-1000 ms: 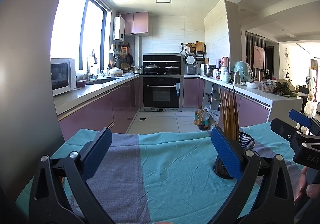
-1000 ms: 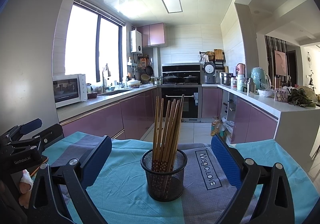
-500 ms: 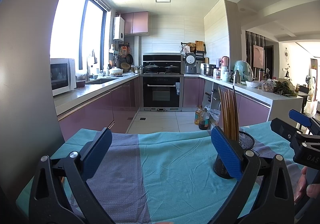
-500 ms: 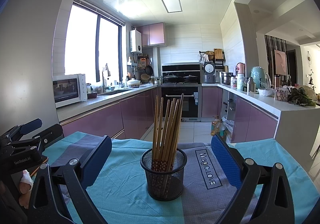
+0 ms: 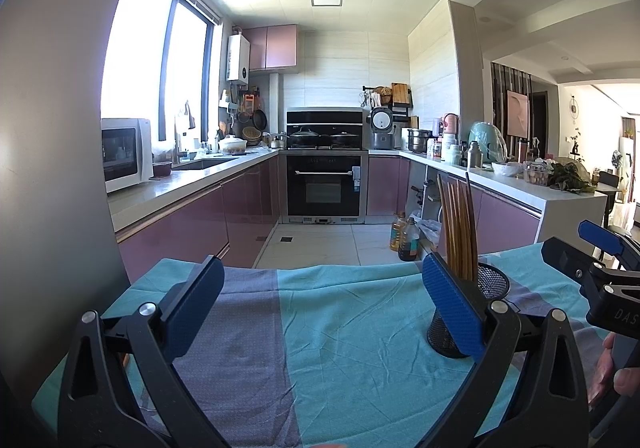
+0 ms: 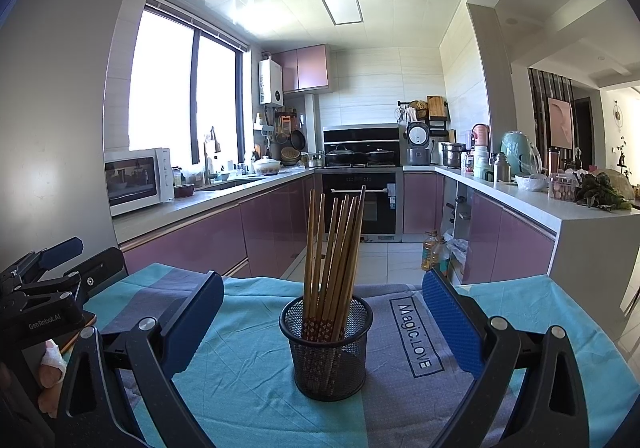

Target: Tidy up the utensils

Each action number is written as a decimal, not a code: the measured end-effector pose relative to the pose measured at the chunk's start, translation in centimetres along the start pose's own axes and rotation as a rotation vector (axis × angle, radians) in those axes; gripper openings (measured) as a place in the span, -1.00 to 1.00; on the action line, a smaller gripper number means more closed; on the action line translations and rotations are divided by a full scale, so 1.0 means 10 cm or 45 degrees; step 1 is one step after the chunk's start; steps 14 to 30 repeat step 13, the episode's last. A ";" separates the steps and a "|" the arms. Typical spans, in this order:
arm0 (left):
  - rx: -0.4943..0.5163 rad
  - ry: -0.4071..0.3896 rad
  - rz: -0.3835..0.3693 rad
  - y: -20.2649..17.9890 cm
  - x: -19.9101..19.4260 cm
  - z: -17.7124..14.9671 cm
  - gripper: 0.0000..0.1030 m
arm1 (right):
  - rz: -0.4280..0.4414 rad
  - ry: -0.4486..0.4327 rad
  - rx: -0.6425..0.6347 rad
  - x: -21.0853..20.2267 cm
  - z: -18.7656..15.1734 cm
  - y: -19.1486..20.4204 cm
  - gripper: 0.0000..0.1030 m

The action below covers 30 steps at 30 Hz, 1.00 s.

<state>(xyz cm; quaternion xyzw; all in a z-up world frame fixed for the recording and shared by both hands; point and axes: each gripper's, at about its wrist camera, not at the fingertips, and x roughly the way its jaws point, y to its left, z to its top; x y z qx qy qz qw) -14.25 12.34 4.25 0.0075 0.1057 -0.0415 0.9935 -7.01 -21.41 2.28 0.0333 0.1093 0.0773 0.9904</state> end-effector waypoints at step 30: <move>0.000 0.187 0.003 0.19 0.32 -0.18 0.89 | -0.121 0.199 0.039 0.31 -0.19 -0.47 0.87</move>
